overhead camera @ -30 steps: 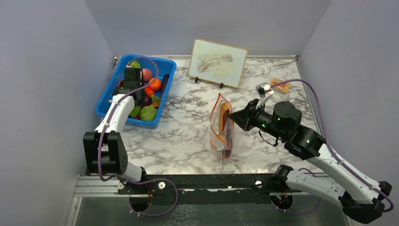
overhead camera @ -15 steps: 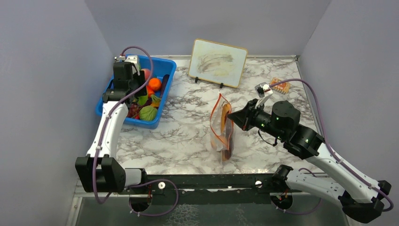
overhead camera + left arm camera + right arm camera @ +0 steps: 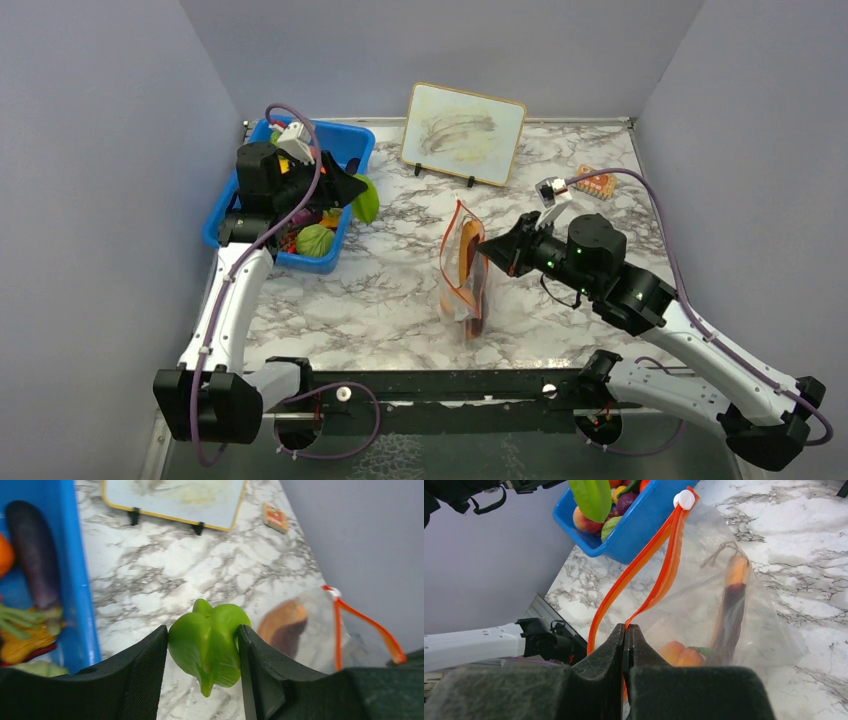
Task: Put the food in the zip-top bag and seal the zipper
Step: Place the fake fruit in the zipper food storage bag.
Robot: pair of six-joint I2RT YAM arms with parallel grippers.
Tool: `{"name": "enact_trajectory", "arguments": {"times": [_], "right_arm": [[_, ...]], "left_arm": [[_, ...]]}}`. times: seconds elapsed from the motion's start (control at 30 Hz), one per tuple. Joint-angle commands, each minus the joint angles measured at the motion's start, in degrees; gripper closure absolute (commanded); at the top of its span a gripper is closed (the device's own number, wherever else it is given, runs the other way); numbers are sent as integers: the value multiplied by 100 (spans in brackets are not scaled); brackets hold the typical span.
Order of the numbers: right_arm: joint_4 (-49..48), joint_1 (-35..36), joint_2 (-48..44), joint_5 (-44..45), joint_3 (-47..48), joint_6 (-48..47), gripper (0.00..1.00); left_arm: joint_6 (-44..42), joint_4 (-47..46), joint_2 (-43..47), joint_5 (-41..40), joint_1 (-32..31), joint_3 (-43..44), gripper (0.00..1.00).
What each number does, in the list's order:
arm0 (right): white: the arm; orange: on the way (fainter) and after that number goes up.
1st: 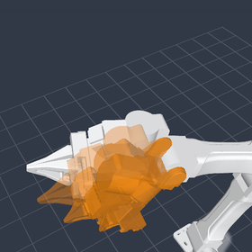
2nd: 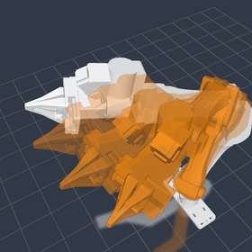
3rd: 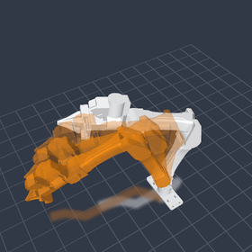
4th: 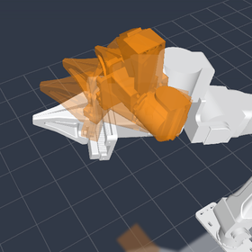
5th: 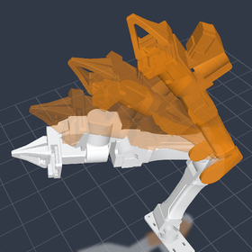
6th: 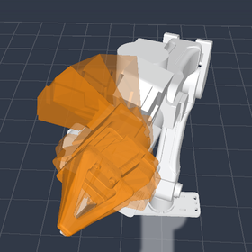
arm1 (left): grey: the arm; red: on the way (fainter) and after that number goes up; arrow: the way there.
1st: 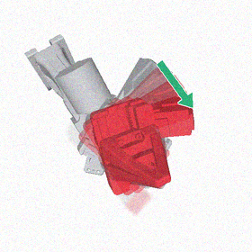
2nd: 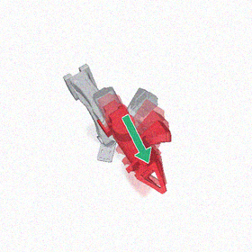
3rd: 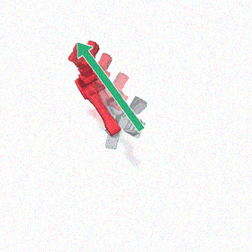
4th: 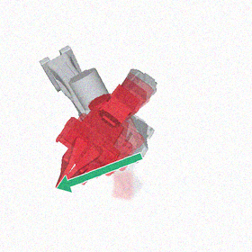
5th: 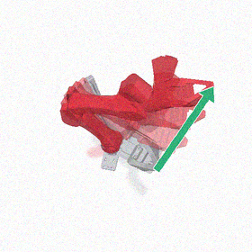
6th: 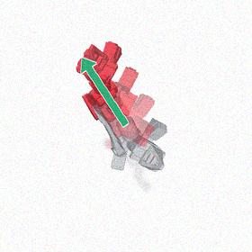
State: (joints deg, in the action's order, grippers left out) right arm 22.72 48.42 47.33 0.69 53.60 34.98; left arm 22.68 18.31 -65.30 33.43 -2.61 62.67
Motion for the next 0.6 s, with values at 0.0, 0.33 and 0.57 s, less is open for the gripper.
{"name": "enact_trajectory", "arguments": {"times": [0.0,0.33,0.57], "right_arm": [[-465,18,74,-81,-87,195,99],[-542,18,367,29,-402,164,99],[-680,18,415,7,-455,202,99]], "left_arm": [[848,-793,268,958,-273,-36,80],[2104,-2046,618,817,-1667,-610,80],[2405,-2622,514,379,-2536,-1044,80]]}}
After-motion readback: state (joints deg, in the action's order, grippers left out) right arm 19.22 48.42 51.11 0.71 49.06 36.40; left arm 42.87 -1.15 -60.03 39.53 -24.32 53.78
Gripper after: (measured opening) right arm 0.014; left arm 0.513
